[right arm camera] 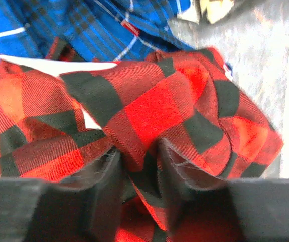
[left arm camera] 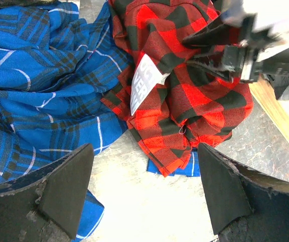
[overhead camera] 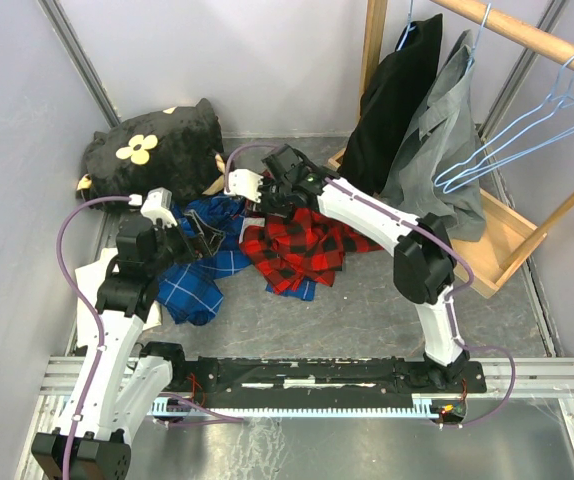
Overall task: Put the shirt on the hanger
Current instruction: Adjust the shirt at the center of the board.
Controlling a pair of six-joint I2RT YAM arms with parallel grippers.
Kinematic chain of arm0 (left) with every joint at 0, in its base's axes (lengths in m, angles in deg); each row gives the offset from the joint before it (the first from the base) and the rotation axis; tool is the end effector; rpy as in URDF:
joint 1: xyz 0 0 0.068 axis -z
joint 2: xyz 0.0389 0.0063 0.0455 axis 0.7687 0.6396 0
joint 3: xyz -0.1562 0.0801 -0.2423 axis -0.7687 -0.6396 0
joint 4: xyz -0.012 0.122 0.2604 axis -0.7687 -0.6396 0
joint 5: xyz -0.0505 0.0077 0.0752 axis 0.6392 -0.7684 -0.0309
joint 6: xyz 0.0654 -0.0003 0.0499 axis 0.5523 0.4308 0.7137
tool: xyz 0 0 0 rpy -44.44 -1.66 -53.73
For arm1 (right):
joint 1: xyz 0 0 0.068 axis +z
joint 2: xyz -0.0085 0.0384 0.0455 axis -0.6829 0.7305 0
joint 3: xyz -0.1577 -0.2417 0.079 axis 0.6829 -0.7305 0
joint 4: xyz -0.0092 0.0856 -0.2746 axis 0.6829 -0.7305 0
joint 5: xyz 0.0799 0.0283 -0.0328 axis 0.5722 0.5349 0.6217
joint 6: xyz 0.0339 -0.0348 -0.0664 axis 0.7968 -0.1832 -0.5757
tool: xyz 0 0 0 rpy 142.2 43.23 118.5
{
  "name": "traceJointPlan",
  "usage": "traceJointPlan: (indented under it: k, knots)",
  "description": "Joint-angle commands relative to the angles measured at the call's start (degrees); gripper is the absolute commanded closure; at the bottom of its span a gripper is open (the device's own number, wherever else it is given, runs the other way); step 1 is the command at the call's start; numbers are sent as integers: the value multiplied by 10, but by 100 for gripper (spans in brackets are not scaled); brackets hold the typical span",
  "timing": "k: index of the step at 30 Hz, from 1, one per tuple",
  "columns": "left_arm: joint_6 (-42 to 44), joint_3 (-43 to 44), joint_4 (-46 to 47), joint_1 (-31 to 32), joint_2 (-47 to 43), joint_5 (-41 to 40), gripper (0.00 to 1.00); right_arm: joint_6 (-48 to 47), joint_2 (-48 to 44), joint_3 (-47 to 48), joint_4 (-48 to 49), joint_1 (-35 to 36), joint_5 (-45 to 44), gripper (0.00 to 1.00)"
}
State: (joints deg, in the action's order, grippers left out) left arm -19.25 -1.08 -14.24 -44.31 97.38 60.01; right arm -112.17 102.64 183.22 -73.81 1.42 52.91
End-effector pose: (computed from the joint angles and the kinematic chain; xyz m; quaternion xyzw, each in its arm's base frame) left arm 0.2000 -0.0402 0.3076 -0.0595 0.8342 -0.2492 0.4883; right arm 0.3766 0.3876 0.2740 -0.6353 0.6657 0.1019 0.3781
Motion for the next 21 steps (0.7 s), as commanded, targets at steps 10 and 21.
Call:
traceJointPlan:
  k: [10, 21]
  knots:
    - [20, 1, 41, 1, -13, 11, 11, 123, -137, 70, 62, -3, -30, 100]
    - [11, 72, 133, 5, 2, 128, 7, 259, -161, 283, -26, 0, -164, 100]
